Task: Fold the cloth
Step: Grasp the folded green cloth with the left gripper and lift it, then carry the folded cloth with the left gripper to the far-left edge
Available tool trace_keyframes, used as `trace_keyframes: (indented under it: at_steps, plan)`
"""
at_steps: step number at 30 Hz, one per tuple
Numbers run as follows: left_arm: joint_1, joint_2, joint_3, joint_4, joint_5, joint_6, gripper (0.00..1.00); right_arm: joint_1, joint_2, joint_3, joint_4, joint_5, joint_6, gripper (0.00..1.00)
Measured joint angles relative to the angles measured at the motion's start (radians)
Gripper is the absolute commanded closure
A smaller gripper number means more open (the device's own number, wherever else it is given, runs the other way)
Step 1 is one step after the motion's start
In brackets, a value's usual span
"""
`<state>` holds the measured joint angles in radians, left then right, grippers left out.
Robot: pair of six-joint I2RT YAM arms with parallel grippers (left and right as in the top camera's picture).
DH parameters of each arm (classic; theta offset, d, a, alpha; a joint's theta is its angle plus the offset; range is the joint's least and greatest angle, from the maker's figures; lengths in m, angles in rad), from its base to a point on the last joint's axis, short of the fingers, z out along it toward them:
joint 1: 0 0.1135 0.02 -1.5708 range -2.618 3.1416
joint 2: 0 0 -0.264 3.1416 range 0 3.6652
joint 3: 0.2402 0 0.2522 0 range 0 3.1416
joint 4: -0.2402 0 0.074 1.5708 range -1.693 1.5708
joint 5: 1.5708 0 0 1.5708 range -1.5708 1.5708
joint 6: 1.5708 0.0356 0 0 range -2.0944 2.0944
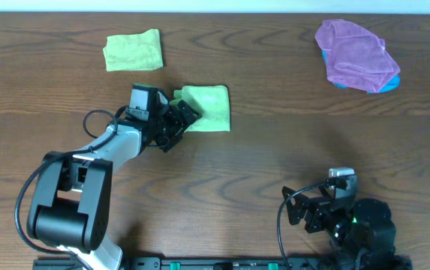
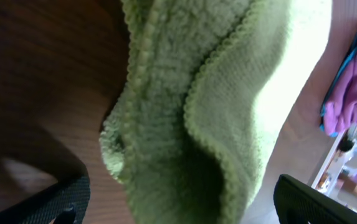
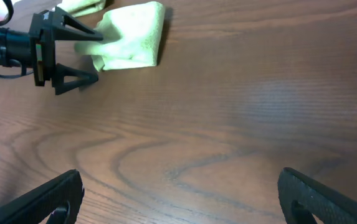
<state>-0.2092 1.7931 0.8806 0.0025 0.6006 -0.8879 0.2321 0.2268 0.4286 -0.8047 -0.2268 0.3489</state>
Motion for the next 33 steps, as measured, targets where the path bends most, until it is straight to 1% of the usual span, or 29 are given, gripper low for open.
trace_keyframes:
  at_steps: [3,7,8,10,11,12,13,14,16,17,18,19,26,29,31,33]
  plan:
    - [-0.014,0.005,0.000,0.040,-0.040,-0.033,0.04,0.000,0.000,0.000,-0.001,0.000,0.000,0.01]
    - [-0.035,0.031,0.001,0.119,-0.062,-0.060,0.00,0.000,0.000,0.000,-0.001,0.000,0.000,0.01]
    - [-0.039,0.037,0.004,0.134,-0.063,-0.063,0.07,0.000,0.000,0.000,-0.001,0.000,0.000,0.01]
    - [-0.050,0.057,0.008,0.170,-0.068,-0.082,0.29,0.000,0.000,0.000,-0.001,0.000,0.000,0.01]
    - [-0.055,0.076,0.010,0.190,-0.072,-0.079,0.38,0.000,0.000,0.000,-0.001,0.000,0.000,0.01]
    - [-0.058,0.095,0.012,0.216,-0.075,-0.080,0.43,0.000,0.000,0.000,-0.002,0.000,0.000,0.01]
    - [-0.061,0.104,0.012,0.233,-0.075,-0.085,0.46,0.000,0.000,0.000,-0.002,0.000,0.000,0.01]
    - [-0.062,0.117,0.013,0.252,-0.078,-0.083,0.52,0.000,0.000,0.000,-0.002,0.000,0.000,0.01]
    - [-0.063,0.137,0.013,0.289,-0.081,-0.078,0.71,0.000,0.000,0.000,-0.002,0.000,0.000,0.01]
    - [-0.063,0.146,0.014,0.304,-0.080,-0.084,0.79,0.000,0.000,0.000,-0.002,0.000,0.000,0.01]
    - [-0.063,0.159,0.013,0.317,-0.089,-0.072,0.90,0.000,0.000,0.000,-0.002,0.000,0.000,0.01]
    - [-0.063,0.167,0.013,0.332,-0.092,-0.070,0.94,0.000,0.000,0.000,-0.003,0.000,0.000,0.01]
    - [-0.063,0.184,0.018,0.404,-0.086,-0.049,0.94,0.000,0.000,0.000,-0.002,0.000,0.000,0.01]
    - [-0.063,0.184,0.094,0.389,-0.056,-0.048,0.94,0.000,0.000,0.000,-0.003,0.000,0.000,0.01]
    - [-0.061,0.184,0.193,0.331,-0.035,-0.046,0.94,0.000,0.000,0.000,-0.003,0.000,0.000,0.01]
    - [-0.054,0.184,0.327,0.202,-0.025,-0.039,0.94,0.000,0.000,0.000,-0.003,0.000,0.000,0.01]
